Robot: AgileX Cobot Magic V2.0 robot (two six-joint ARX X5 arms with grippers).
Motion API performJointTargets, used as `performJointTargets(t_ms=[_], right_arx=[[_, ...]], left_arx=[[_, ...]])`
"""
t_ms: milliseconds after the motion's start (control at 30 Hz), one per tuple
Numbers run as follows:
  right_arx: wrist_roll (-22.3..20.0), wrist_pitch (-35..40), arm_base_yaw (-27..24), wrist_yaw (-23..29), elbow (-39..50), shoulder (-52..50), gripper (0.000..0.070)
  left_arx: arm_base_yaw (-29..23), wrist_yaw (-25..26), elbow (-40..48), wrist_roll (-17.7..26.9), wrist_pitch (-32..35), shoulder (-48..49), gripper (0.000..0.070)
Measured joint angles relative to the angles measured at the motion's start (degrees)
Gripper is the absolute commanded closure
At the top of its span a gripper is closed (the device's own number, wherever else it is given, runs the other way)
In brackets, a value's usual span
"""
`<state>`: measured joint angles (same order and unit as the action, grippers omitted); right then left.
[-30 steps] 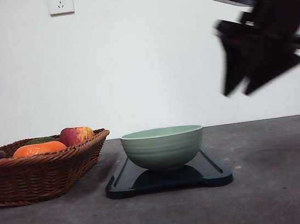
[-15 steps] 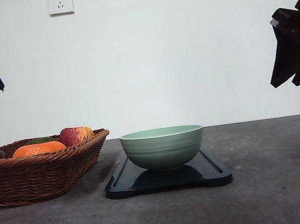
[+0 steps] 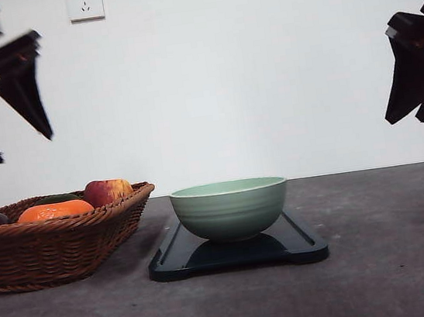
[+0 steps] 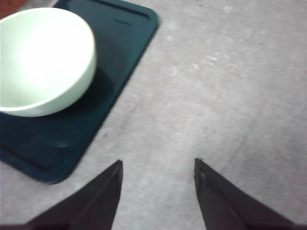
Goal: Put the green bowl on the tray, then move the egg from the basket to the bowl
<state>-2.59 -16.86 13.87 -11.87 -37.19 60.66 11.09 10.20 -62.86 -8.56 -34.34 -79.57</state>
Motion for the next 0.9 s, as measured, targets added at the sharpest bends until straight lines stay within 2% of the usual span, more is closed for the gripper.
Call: performJointTargets(t_ms=[267, 467, 900], right_arx=[[0.0, 0.01, 0.0, -0.14, 0.0, 0.0, 0.0413], [0.0, 0.5, 0.0, -0.14, 0.0, 0.0, 0.0413], [0.0, 0.5, 0.0, -0.13, 0.0, 0.0, 0.0413]], left_arx=[[1.53, -3.3, -8.16, 0.32, -0.39, -12.35, 0.0229], [2.01, -4.97, -10.15, 0.4, -0.45, -18.77, 0.0229], [2.12, -7.26, -10.16, 0.42, 2.25, -22.85, 0.0234]])
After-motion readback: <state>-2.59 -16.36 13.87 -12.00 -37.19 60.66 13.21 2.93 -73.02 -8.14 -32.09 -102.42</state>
